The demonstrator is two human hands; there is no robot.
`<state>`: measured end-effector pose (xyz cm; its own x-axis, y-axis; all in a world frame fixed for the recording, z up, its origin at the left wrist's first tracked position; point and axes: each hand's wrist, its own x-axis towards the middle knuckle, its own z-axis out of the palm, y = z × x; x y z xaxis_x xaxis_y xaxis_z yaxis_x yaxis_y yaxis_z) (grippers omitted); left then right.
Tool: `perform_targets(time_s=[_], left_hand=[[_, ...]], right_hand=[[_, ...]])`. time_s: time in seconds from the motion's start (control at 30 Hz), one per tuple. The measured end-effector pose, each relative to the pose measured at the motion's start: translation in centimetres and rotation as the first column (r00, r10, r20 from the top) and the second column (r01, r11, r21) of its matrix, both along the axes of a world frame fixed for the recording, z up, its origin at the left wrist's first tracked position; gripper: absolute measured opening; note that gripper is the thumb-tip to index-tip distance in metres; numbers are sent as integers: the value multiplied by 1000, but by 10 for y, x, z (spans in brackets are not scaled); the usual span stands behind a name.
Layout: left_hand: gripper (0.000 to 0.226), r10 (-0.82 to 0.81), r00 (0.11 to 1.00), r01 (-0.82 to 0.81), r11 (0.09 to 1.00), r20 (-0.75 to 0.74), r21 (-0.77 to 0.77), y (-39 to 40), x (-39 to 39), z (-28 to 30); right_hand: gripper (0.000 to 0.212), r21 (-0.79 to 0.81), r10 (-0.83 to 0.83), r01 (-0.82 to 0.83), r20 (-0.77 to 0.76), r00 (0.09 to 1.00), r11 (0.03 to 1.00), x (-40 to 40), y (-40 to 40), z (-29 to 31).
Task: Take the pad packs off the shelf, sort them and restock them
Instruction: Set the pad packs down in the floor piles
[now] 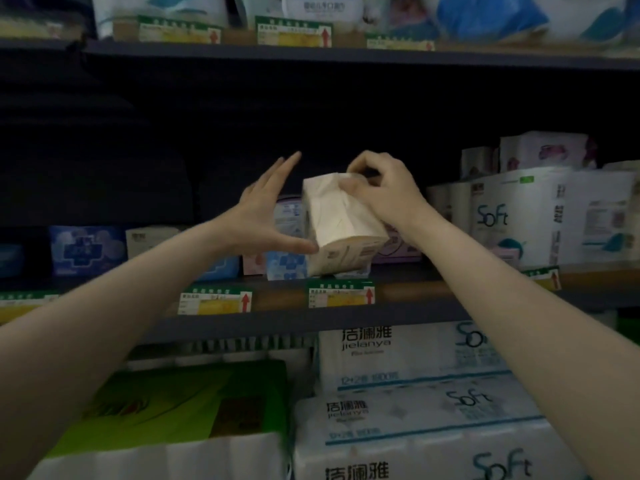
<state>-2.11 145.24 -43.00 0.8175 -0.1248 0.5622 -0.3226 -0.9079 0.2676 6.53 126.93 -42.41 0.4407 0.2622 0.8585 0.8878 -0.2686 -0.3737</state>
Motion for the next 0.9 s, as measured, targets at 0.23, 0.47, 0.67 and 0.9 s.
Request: perform_targets(time_s=[0.23, 0.47, 0.67, 0.9], left_hand=[[130, -139, 953, 70, 965, -268, -253, 26, -36, 34], [83, -34, 910, -135, 918, -413, -374, 60, -55, 19], [70, 28, 989, -134, 604, -148, -786, 62, -40, 7], [71, 88, 994, -14, 670, 60, -742, 41, -41, -11]], right_hand=[[9, 202, 630, -601, -352, 692, 773, -16, 38, 13], [19, 43, 321, -322, -275, 906, 946, 5, 72, 14], [76, -547, -593, 386, -270, 758, 743, 82, 50, -38], [52, -126, -626, 614, -223, 748, 779, 44, 40, -25]])
